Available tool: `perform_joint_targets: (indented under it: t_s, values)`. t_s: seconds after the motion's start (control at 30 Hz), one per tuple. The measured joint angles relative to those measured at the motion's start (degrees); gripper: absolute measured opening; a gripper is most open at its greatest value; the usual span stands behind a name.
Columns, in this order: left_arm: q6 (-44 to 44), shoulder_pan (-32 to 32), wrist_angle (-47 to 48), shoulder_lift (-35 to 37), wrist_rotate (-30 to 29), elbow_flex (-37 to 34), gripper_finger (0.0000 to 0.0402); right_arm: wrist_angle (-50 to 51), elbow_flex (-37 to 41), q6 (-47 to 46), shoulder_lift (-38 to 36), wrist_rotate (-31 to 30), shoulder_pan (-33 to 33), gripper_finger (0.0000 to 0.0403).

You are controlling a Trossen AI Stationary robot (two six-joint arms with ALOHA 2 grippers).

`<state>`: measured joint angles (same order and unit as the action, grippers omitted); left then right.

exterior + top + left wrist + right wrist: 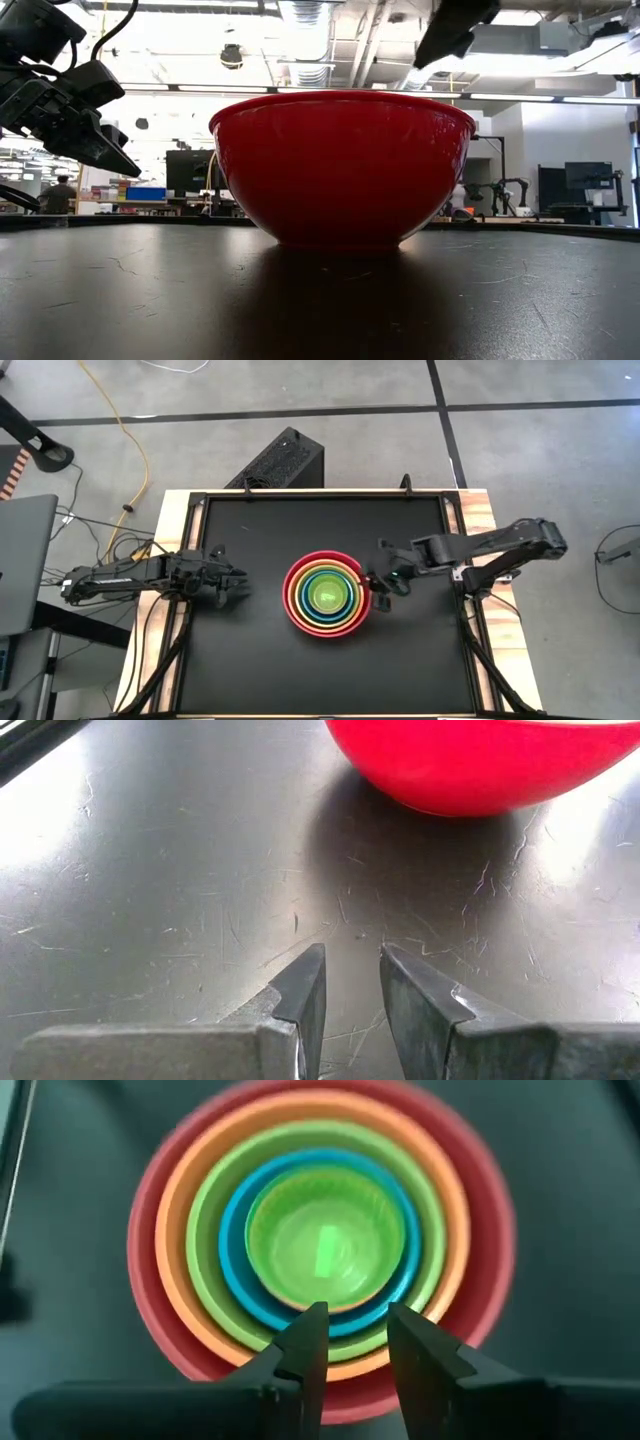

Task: Nest bowls inside each other
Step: Return to Home Position

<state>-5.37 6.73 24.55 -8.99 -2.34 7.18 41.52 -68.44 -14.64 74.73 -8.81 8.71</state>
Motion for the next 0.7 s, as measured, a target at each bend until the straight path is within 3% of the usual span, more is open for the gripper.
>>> perform_joint_targets:
  t_s: [0.13,0.4,0.7]
  values:
    - [0.0,0.0,0.0,0.0,0.0,0.0,0.0087,-7.9,6.9,5.2,-6.7,-4.5,2.0,0.0119]
    - [0.0,0.0,0.0,0.0,0.0,0.0,0.0087,-36.6,30.9,10.9,-20.4,-4.6,-0.8,0.0119]
    - [0.0,0.0,0.0,0.0,0.0,0.0,0.0087,-50.9,45.9,9.7,-27.9,-4.6,-2.9,0.0119]
